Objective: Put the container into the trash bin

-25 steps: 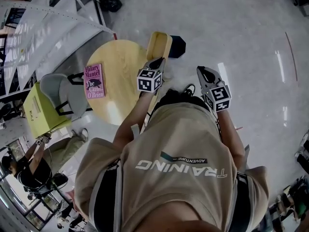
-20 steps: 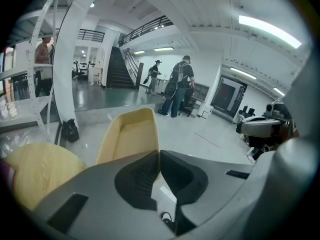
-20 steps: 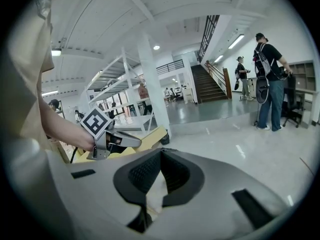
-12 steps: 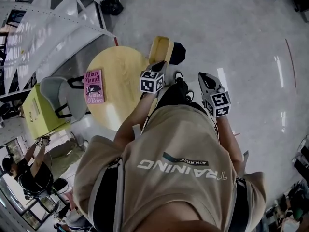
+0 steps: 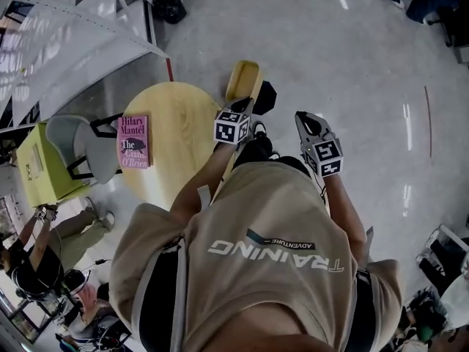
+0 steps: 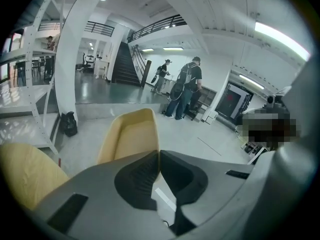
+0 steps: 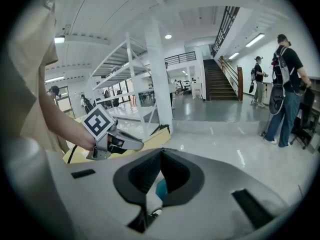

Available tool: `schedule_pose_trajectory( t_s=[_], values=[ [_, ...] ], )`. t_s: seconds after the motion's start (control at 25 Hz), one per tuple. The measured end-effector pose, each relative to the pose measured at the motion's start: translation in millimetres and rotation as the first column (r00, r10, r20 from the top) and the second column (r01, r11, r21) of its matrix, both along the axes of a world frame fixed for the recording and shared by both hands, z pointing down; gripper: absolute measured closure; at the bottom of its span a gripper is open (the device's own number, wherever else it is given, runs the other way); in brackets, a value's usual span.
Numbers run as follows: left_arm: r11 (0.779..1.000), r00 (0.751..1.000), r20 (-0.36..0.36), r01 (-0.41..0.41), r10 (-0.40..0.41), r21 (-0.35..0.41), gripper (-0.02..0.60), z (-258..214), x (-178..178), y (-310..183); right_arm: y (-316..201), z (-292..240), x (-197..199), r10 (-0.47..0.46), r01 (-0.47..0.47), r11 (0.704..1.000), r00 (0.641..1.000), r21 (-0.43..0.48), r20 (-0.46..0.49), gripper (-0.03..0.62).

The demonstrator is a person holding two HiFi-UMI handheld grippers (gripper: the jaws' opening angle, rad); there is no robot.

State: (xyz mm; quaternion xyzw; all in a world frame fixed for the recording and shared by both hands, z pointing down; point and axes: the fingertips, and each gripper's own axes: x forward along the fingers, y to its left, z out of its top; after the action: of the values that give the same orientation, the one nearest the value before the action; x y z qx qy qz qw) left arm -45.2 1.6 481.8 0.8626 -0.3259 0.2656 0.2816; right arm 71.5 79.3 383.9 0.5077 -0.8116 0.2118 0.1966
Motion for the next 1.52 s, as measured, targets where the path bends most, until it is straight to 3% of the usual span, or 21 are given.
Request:
schedule_pose_trajectory(
  t_s=[0.24,0.64,0.92,1.28,1.52],
  values=[
    [0.998,1.0,-0.002,0.024,-0.024,-0.054,0.558,17,-5,-21,-43,9,-3,0.008,-0.008,1.0,1.0,-0.021,0.006,0.597],
    [0.986,0.992,0.054,0.124,-0.118,-0.111,0.558,41,8,-38,-89,33,20,-0.104,0.105,0.992,0.994,-0.063,0.028,0.597],
    [0.963,0.978,0.113,0.196,-0.177,-0.183,0.558,88,33,-47,-120,100,52,-0.13,0.134,0.981,0.991,-0.141,0.034,0.597],
    [0.905,0.971,0.169,0.223,-0.172,-0.362,0.558,222,61,-25,-136,226,58,-0.186,0.196,0.939,0.981,-0.284,0.062,0.597],
    [0.875,0.971,0.232,0.165,-0.062,-0.456,0.558,327,70,-4,-131,343,63,-0.217,0.23,0.886,0.973,-0.402,0.077,0.597]
  ],
)
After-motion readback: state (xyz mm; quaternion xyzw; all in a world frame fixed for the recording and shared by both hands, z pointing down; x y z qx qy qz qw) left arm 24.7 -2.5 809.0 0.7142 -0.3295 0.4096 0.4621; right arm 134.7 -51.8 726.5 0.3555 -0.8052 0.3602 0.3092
